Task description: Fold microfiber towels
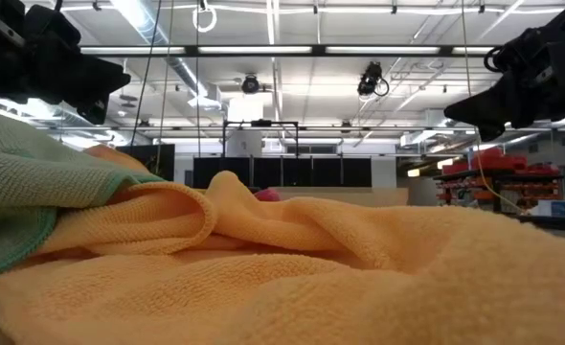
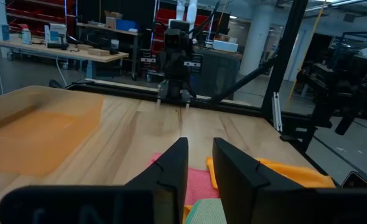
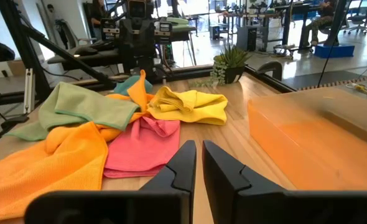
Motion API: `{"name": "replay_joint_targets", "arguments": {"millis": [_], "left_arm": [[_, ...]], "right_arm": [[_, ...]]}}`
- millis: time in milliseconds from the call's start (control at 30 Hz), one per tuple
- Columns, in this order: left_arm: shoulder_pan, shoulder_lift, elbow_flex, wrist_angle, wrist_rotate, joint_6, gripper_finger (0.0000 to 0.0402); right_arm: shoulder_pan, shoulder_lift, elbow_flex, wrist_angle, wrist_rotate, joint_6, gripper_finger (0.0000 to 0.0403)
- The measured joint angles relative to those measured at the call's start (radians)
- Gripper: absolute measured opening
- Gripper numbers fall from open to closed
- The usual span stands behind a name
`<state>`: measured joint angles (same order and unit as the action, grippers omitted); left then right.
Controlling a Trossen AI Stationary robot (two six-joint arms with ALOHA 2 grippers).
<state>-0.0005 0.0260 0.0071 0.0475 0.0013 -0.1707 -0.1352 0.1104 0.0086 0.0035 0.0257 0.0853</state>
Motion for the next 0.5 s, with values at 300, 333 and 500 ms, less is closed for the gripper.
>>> {"name": "replay_joint_targets", "arguments": {"millis": [300,333,500], "left_arm": [[0.000,0.000,0.000,0.000,0.000,0.000,0.0089],[0.000,0.000,0.000,0.000,0.000,-0.001,0.0089],[0.000,0.000,0.000,0.006,0.000,-0.002,0.0090]], "right_arm": [[0.000,0.000,0.000,0.000,0.000,0.000,0.0037],[0.000,0.000,0.000,0.000,0.000,0.000,0.0037],[0.000,0.000,0.000,0.000,0.000,0.000,0.0037]]}}
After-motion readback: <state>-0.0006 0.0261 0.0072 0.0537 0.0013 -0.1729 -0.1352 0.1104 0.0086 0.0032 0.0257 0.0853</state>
